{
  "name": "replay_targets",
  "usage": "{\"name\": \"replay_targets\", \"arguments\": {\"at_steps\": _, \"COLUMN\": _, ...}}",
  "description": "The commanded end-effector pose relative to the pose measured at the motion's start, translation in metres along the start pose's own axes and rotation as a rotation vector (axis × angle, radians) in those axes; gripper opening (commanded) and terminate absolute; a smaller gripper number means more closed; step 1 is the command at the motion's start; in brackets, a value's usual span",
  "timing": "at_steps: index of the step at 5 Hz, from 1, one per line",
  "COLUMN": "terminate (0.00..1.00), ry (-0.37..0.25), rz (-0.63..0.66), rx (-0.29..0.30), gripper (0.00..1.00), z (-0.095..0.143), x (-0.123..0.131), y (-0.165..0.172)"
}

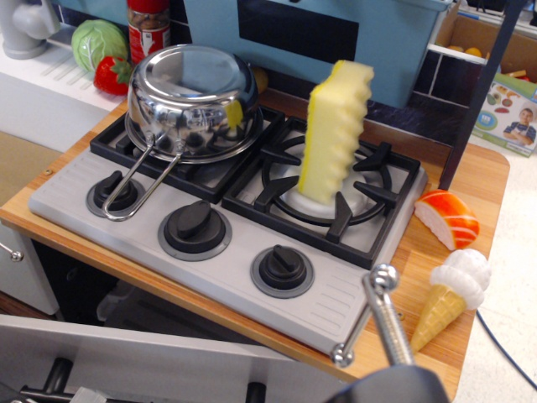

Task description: Wipe pot with sponge

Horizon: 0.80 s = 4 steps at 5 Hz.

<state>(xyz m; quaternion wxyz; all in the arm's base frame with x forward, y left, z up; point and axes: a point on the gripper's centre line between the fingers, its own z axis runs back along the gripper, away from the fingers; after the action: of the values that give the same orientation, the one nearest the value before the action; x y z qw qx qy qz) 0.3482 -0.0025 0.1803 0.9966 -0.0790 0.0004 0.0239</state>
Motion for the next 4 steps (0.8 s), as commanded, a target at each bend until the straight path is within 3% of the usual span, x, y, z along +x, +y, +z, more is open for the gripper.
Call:
{"name": "replay_targets", "arguments": {"at_steps": 1, "terminate": 0.0, "ry": -0.076, "rz": 0.005, "rx": 0.01, "gripper": 1.0, "z": -0.014, "x": 0.011, "y": -0.028}}
{"name": "replay_targets", "arguments": {"at_steps": 4, "terminate": 0.0, "ry": -0.087, "rz": -0.022, "rx": -0.022, "gripper": 1.0, "z": -0.045, "x": 0.002, "y": -0.047}}
